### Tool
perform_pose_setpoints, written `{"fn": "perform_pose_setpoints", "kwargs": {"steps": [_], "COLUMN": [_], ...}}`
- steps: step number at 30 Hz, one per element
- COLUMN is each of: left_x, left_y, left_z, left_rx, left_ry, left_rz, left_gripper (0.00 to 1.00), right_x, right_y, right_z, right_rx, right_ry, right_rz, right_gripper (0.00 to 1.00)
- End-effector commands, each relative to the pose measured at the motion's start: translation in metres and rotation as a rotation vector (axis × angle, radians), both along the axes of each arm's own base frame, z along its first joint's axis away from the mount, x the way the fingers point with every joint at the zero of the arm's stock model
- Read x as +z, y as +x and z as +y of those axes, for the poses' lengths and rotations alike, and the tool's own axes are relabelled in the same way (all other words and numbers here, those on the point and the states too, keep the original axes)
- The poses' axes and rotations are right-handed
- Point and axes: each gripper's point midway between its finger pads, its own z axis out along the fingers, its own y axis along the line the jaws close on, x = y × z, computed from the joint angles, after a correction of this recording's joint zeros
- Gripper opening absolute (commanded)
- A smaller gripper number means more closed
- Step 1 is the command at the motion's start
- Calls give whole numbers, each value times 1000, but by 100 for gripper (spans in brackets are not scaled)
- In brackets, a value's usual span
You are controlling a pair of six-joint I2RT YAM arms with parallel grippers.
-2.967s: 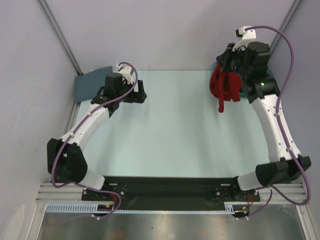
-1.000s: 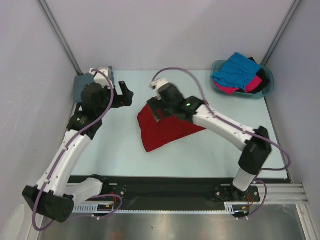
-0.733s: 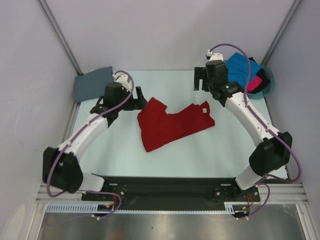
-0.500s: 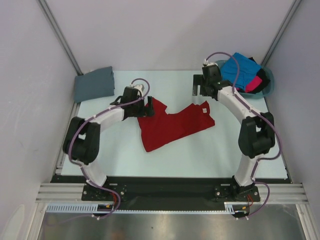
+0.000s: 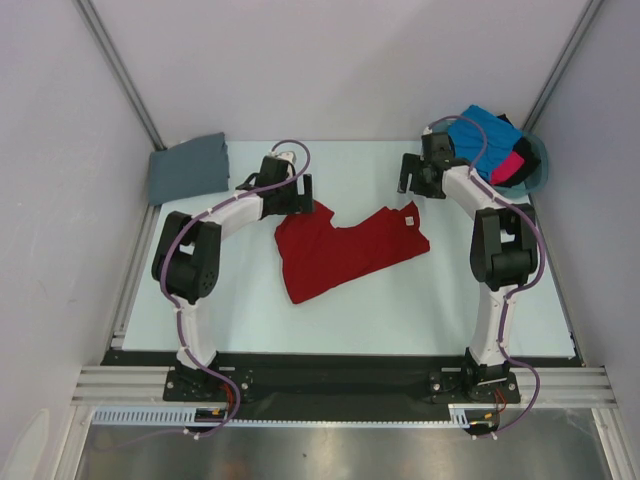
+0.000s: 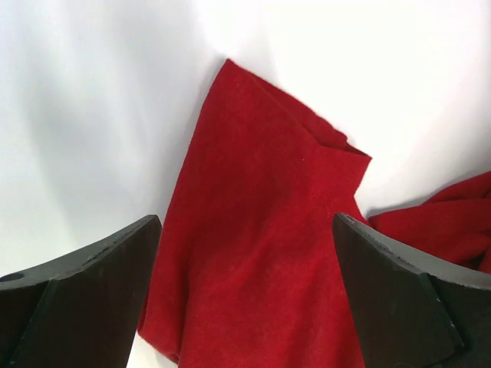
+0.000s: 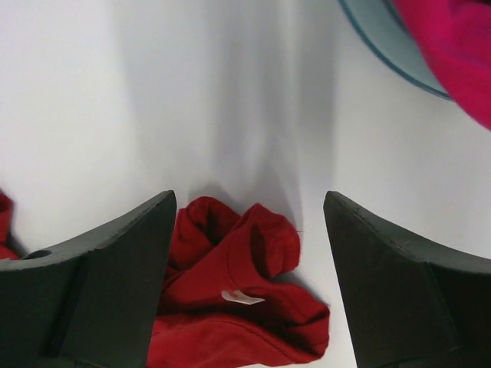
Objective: Fold and stack the t-shirts
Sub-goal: Flatten the tshirt out
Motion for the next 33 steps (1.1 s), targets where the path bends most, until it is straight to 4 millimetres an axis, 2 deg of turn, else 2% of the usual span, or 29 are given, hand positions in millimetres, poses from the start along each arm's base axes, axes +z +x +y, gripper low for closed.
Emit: {"fn": "perform_pose_setpoints", "kwargs": {"steps": [1, 13, 17, 18, 20, 21, 22, 23, 24, 25, 27, 28, 29, 30, 31, 32, 33], "left_x": [9, 8, -6, -4, -7, -8, -10, -9, -7, -5, -5, 2, 5, 6, 11, 13, 16], "left_y": [8, 16, 19, 21, 21, 22, 21, 21, 19, 20, 17, 17, 17, 14, 15, 14, 14], "left_z": [-1, -18, -26, -28, -29, -29, -28, -28, -28, -28, -27, -28, -28, -29, -28, -29, -30], "left_rx": [9, -51, -79, -79, -80, -78, -76, -79, -78, -78, -80, -83, -86, -94, -97, -101, -108], "left_ry": [26, -28, -43, -45, -45, -44, -39, -35, -37, -39, -40, -46, -51, -56, -57, -61, -64], "left_rz": [-27, -28, 11, 14, 26, 26, 38, 38, 37, 32, 32, 19, 11, 10, -2, -6, -11], "left_gripper": [100, 100, 74, 54, 36, 16, 10, 3, 0, 0, 0, 0, 0, 0, 0, 0, 0], "right_x": [13, -9, -16, -15, -14, -12, -7, -6, -3, -1, 8, 11, 14, 25, 30, 34, 49], "right_y": [3, -20, -24, -24, -24, -24, -24, -25, -25, -26, -29, -30, -32, -34, -34, -36, -37], "right_z": [19, 19, 18, 17, 18, 21, 22, 23, 26, 29, 33, 35, 36, 38, 39, 40, 40], "right_rx": [47, 66, 63, 63, 69, 80, 84, 86, 97, 106, 123, 132, 138, 150, 156, 165, 170], "right_ry": [66, 68, 64, 66, 74, 85, 91, 93, 105, 110, 118, 119, 118, 124, 125, 122, 122], "right_rz": [-29, 32, 47, 44, 44, 41, 31, 29, 23, 22, 10, 6, 2, -18, -29, -38, -66], "right_gripper": [83, 85, 85, 83, 73, 68, 58, 53, 48, 37, 29, 21, 19, 15, 5, 2, 0]}}
